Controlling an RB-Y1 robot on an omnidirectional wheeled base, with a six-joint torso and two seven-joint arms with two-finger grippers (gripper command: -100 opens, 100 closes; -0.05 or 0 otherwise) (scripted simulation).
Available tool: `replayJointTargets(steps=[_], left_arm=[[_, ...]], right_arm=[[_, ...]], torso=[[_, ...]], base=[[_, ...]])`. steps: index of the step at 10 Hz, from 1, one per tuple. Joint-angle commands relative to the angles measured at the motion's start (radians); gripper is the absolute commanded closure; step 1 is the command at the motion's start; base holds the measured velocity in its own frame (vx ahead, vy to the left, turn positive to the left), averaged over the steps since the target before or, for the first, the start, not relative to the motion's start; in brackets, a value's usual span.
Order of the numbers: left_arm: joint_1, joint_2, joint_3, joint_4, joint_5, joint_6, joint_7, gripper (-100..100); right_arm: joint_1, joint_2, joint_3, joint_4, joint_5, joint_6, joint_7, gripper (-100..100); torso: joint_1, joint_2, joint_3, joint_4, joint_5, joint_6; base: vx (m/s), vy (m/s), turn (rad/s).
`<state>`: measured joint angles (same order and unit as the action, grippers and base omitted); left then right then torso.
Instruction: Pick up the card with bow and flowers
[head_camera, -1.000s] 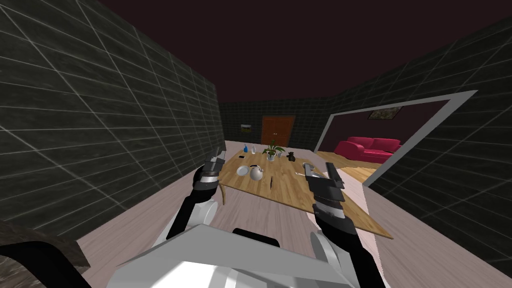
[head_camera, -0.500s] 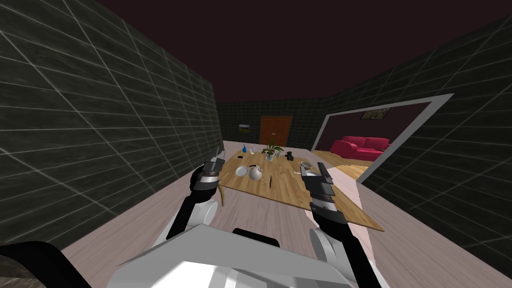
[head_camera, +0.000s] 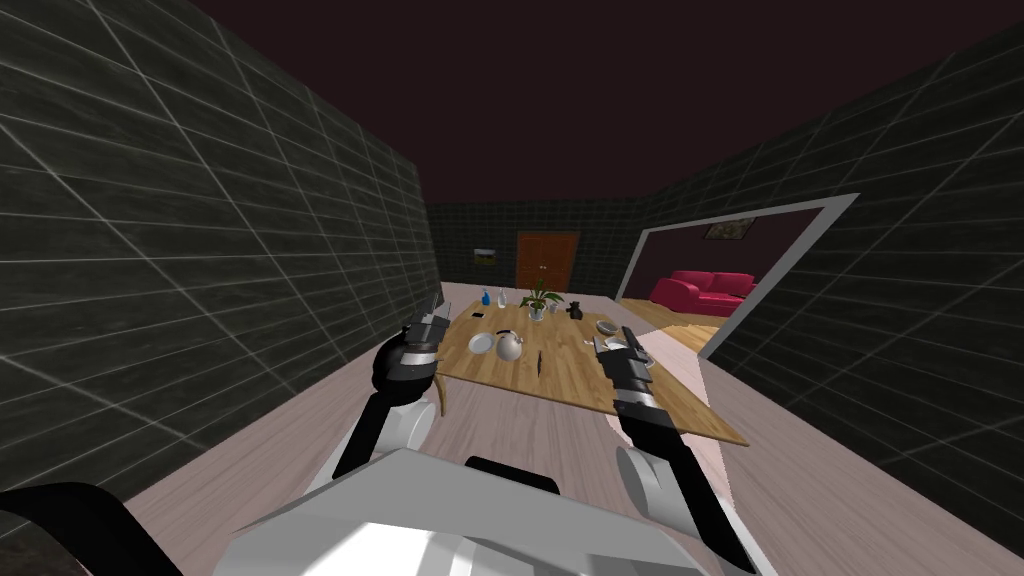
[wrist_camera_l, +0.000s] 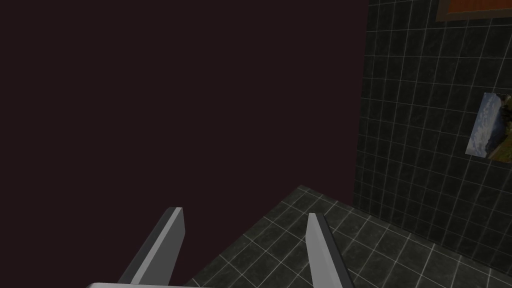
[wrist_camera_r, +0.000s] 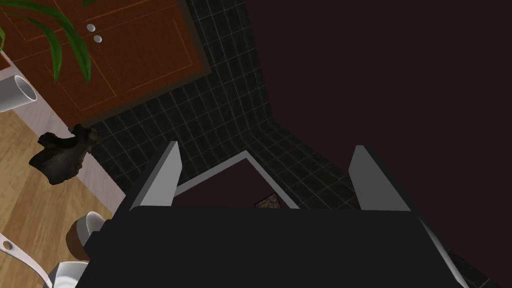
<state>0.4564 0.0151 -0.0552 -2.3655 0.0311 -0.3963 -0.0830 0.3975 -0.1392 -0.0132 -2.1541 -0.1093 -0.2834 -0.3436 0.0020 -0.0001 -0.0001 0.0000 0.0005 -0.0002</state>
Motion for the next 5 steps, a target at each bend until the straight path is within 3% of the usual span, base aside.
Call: replayJointTargets(steps=[1, 2, 3, 4, 5], left_arm=[[0.000, 0.000, 0.000, 0.000, 0.000, 0.000, 0.000, 0], [0.000, 0.000, 0.000, 0.000, 0.000, 0.000, 0.000, 0], [0.000, 0.000, 0.000, 0.000, 0.000, 0.000, 0.000, 0], [0.000, 0.000, 0.000, 0.000, 0.000, 0.000, 0.000, 0], [0.000, 0.000, 0.000, 0.000, 0.000, 0.000, 0.000, 0]], right_arm=[[-0.022, -0.011, -0.017, 0.039, -0.009, 0.050, -0.050, -100], [-0.022, -0.011, -0.017, 0.039, -0.009, 0.055, -0.053, -100], [-0.041, -0.016, -0.028, 0.067, -0.015, 0.087, -0.093, -100], [-0.041, -0.016, -0.028, 0.067, -0.015, 0.105, -0.093, -100], [-0.061, -0.020, -0.040, 0.095, -0.021, 0.130, -0.134, -100]], torso=[[0.000, 0.000, 0.000, 0.000, 0.000, 0.000], [0.000, 0.000, 0.000, 0.000, 0.000, 0.000], [-0.001, 0.000, 0.000, 0.000, 0.000, 0.000], [0.000, 0.000, 0.000, 0.000, 0.000, 0.000], [0.000, 0.000, 0.000, 0.000, 0.000, 0.000]], base=[[0.001, 0.028, -0.057], [0.000, 0.025, -0.035], [-0.002, 0.033, -0.064], [-0.002, 0.029, -0.034], [-0.004, 0.030, -0.052]])
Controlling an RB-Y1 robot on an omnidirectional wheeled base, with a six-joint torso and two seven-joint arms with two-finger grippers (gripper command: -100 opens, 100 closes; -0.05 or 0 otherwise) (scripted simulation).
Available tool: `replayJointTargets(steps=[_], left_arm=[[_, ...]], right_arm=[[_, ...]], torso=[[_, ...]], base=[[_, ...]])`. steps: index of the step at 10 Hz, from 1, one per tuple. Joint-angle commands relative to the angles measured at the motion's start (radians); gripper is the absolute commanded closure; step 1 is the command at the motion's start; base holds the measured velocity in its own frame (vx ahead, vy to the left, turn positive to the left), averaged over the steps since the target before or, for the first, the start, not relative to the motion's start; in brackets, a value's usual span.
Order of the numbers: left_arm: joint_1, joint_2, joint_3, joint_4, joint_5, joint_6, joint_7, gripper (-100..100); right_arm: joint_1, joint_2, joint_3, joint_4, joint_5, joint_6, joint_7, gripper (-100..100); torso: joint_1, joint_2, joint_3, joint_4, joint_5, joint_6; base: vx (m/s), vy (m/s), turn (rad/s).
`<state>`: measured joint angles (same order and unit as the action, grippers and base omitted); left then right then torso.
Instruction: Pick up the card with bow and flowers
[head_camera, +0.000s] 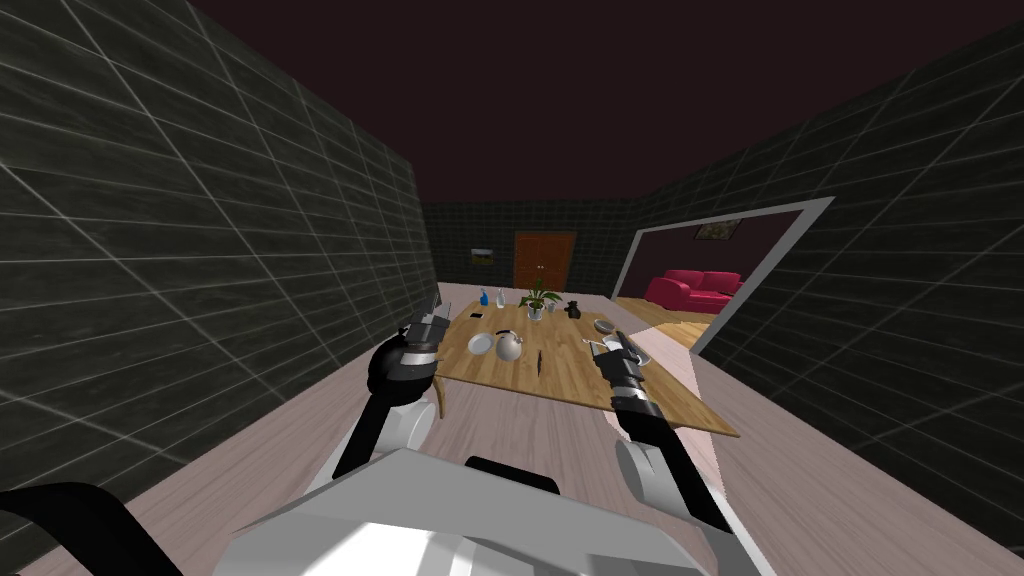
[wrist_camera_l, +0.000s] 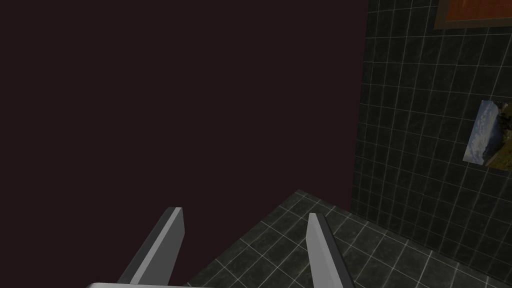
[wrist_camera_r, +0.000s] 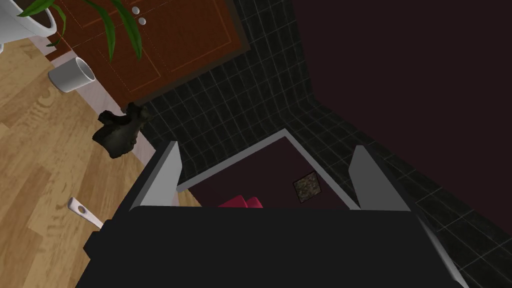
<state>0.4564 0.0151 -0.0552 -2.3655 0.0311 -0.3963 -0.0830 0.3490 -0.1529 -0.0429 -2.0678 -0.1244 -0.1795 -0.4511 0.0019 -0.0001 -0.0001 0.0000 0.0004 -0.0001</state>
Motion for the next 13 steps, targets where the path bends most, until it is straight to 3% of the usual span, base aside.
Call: replayJointTargets(steps=[1, 2, 5, 6, 7, 8, 9, 12, 13], left_arm=[[0.000, 0.000, 0.000, 0.000, 0.000, 0.000, 0.000, 0], [0.000, 0.000, 0.000, 0.000, 0.000, 0.000, 0.000, 0], [0.000, 0.000, 0.000, 0.000, 0.000, 0.000, 0.000, 0], [0.000, 0.000, 0.000, 0.000, 0.000, 0.000, 0.000, 0], [0.000, 0.000, 0.000, 0.000, 0.000, 0.000, 0.000, 0], [0.000, 0.000, 0.000, 0.000, 0.000, 0.000, 0.000, 0], [0.000, 0.000, 0.000, 0.000, 0.000, 0.000, 0.000, 0], [0.000, 0.000, 0.000, 0.000, 0.000, 0.000, 0.000, 0], [0.000, 0.000, 0.000, 0.000, 0.000, 0.000, 0.000, 0]], right_arm=[[-0.012, -0.006, -0.010, 0.009, -0.005, 0.050, -0.027, -100], [-0.032, -0.009, -0.023, 0.039, -0.011, 0.082, -0.068, -100], [-0.052, -0.012, -0.036, 0.069, -0.017, 0.160, -0.112, -100], [-0.073, -0.015, -0.049, 0.099, -0.023, 0.195, -0.156, -100], [-0.073, -0.015, -0.049, 0.099, -0.023, 0.215, -0.156, -100], [-0.093, -0.017, -0.062, 0.130, -0.029, 0.243, -0.198, -100], [-0.093, -0.017, -0.062, 0.130, -0.029, 0.270, -0.200, -100], [-0.134, -0.021, -0.090, 0.192, -0.041, 0.357, -0.282, -100], [-0.134, -0.021, -0.090, 0.192, -0.041, 0.378, -0.289, -100]], torso=[[0.000, 0.000, 0.000, 0.000, 0.000, 0.000], [0.000, 0.000, 0.000, 0.000, 0.000, 0.000], [0.000, 0.000, 0.000, 0.000, 0.000, 0.000], [0.000, -0.001, 0.000, 0.000, 0.000, 0.000], [0.001, -0.001, 0.000, 0.000, 0.000, 0.000], [0.001, -0.001, 0.000, 0.000, 0.000, 0.000], [0.001, -0.001, 0.000, 0.000, 0.000, 0.000], [0.001, -0.001, 0.000, 0.000, 0.000, 0.000], [0.001, -0.001, -0.001, 0.000, 0.000, 0.000]], base=[[0.000, 0.029, -0.042], [0.003, 0.035, -0.050], [0.003, 0.037, -0.041], [0.006, 0.048, -0.040], [0.006, 0.041, -0.030], [0.006, 0.049, -0.041], [0.005, 0.043, -0.022], [0.009, 0.049, -0.027], [0.005, 0.047, -0.017]])
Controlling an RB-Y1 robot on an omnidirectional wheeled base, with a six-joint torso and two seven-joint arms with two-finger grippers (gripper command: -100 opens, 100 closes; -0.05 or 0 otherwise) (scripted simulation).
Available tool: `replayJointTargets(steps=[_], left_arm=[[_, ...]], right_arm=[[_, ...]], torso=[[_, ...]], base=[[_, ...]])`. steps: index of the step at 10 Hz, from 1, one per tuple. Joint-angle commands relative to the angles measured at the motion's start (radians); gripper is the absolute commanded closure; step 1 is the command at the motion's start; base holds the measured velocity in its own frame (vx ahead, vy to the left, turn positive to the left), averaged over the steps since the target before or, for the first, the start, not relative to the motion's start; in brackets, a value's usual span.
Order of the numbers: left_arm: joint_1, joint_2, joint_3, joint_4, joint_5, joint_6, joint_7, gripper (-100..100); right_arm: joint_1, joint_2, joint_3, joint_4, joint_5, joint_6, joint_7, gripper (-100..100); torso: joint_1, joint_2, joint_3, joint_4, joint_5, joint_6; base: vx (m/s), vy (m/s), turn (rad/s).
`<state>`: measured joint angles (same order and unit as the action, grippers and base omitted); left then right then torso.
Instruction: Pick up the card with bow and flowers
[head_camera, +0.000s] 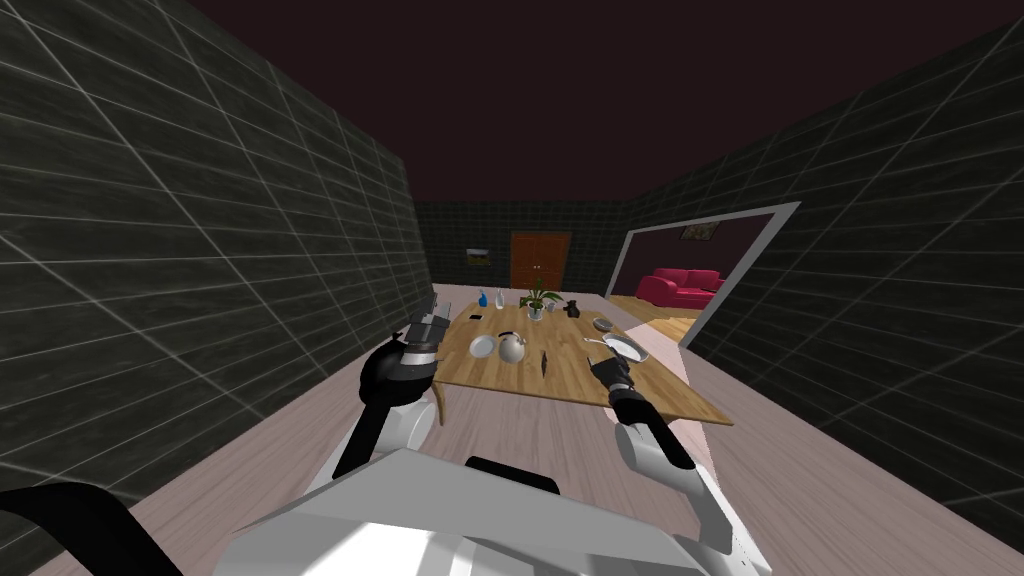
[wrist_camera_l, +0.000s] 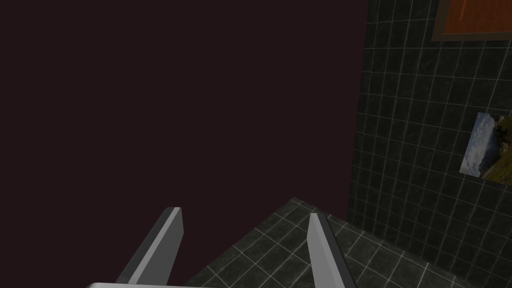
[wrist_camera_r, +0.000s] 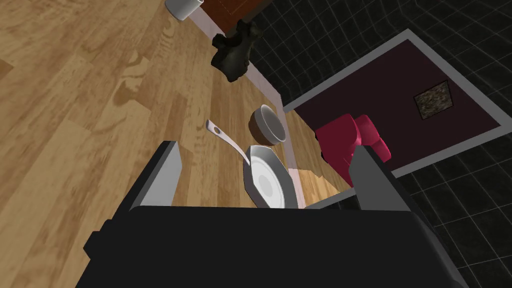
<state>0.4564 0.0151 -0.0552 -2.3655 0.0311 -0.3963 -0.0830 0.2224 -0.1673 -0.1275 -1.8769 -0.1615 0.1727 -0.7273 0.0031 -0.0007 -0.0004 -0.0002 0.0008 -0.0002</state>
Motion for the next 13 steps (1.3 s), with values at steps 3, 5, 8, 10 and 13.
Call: replayJointTargets(steps=[3, 5, 8, 10, 13], left_arm=[[0.000, 0.000, 0.000, 0.000, 0.000, 0.000, 0.000, 0], [0.000, 0.000, 0.000, 0.000, 0.000, 0.000, 0.000, 0], [0.000, 0.000, 0.000, 0.000, 0.000, 0.000, 0.000, 0], [0.000, 0.000, 0.000, 0.000, 0.000, 0.000, 0.000, 0], [0.000, 0.000, 0.000, 0.000, 0.000, 0.000, 0.000, 0]], right_arm=[[-0.028, -0.008, -0.020, 0.033, -0.010, 0.087, -0.057, -100], [-0.048, -0.009, -0.035, 0.063, -0.016, 0.143, -0.101, -100], [-0.087, -0.010, -0.064, 0.124, -0.028, 0.231, -0.186, -100], [-0.105, -0.010, -0.079, 0.153, -0.033, 0.290, -0.229, -100], [-0.124, -0.010, -0.093, 0.182, -0.038, 0.359, -0.270, -100]], torso=[[-0.001, 0.000, 0.000, 0.000, 0.000, 0.000], [0.000, 0.000, 0.000, 0.000, 0.000, 0.000], [0.000, -0.001, -0.001, 0.000, 0.000, 0.000], [0.001, -0.001, 0.000, 0.000, 0.000, 0.000], [0.001, -0.001, 0.000, 0.000, 0.000, 0.000]], base=[[0.005, 0.034, -0.011], [0.011, 0.054, -0.013], [0.021, 0.060, -0.004], [0.013, 0.064, 0.002], [0.018, 0.057, 0.005]])
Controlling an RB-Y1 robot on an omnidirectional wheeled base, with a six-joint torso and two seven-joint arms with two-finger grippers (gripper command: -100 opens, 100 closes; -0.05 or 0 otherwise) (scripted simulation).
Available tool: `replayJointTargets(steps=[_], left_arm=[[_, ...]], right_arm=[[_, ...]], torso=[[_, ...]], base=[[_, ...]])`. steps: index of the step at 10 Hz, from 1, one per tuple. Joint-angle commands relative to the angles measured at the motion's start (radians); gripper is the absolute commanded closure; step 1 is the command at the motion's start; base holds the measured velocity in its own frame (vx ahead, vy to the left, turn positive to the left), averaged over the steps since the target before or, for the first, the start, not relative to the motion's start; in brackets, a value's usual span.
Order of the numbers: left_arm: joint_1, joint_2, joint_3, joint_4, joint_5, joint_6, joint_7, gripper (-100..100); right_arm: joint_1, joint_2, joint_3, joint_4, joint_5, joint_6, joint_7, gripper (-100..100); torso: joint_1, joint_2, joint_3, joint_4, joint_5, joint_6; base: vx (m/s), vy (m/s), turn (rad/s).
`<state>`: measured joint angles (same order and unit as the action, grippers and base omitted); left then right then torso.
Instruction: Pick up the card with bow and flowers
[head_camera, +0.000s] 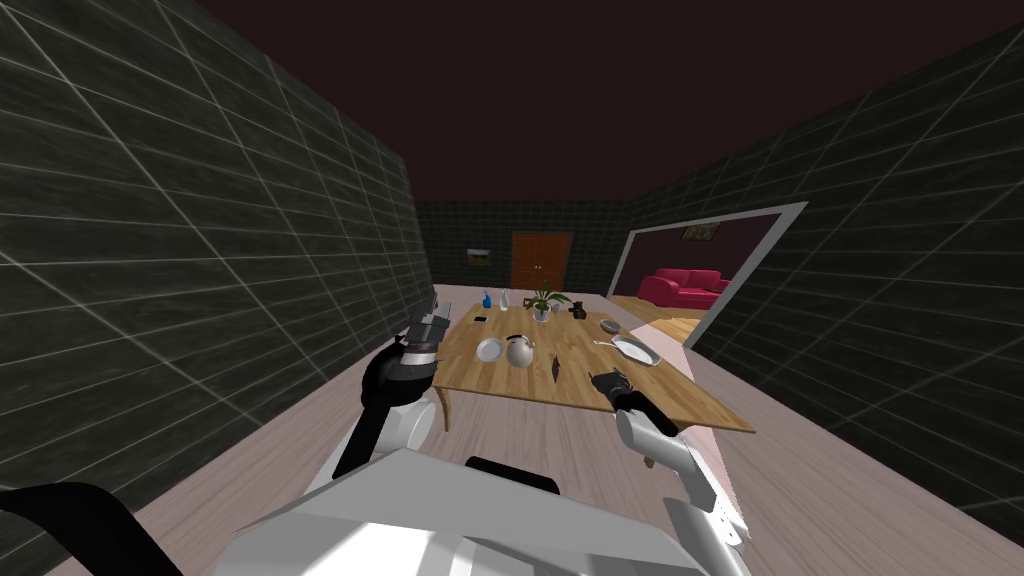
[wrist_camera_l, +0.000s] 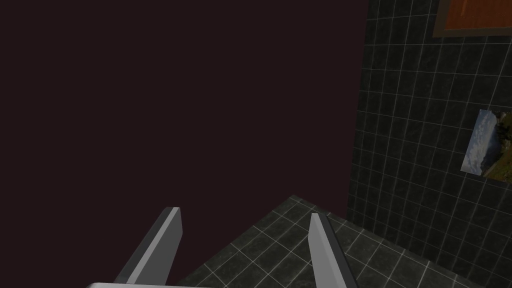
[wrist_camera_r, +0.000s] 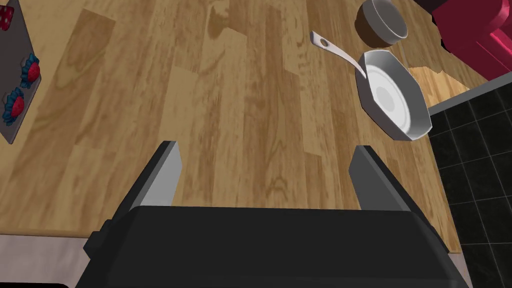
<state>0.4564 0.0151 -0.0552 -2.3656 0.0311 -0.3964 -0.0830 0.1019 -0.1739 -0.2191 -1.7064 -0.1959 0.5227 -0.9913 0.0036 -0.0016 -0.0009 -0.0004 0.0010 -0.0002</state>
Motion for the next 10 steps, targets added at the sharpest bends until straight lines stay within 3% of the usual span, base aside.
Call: replayJointTargets(steps=[1, 2, 4, 9, 10], left_arm=[[0.000, 0.000, 0.000, 0.000, 0.000, 0.000, 0.000, 0], [0.000, 0.000, 0.000, 0.000, 0.000, 0.000, 0.000, 0], [0.000, 0.000, 0.000, 0.000, 0.000, 0.000, 0.000, 0], [0.000, 0.000, 0.000, 0.000, 0.000, 0.000, 0.000, 0], [0.000, 0.000, 0.000, 0.000, 0.000, 0.000, 0.000, 0]], right_arm=[[-0.021, -0.003, -0.016, 0.039, -0.009, 0.050, -0.046, -100], [-0.021, -0.003, -0.016, 0.039, -0.009, 0.059, -0.046, -100], [-0.054, -0.002, -0.044, 0.092, -0.019, 0.132, -0.113, -100], [-0.084, -0.001, -0.070, 0.141, -0.028, 0.244, -0.189, -100], [-0.098, 0.001, -0.083, 0.163, -0.032, 0.283, -0.221, -100]], torso=[[0.000, 0.000, 0.000, 0.000, 0.000, 0.000], [0.001, 0.000, 0.000, 0.000, 0.000, 0.000], [0.001, -0.001, 0.000, 0.000, 0.000, 0.000], [0.000, 0.000, 0.000, 0.000, 0.000, 0.000], [0.000, 0.000, 0.000, 0.000, 0.000, 0.000]], base=[[0.015, 0.067, 0.016], [0.015, 0.055, 0.006], [0.037, 0.092, 0.034], [0.026, 0.057, 0.019], [0.023, 0.068, 0.040]])
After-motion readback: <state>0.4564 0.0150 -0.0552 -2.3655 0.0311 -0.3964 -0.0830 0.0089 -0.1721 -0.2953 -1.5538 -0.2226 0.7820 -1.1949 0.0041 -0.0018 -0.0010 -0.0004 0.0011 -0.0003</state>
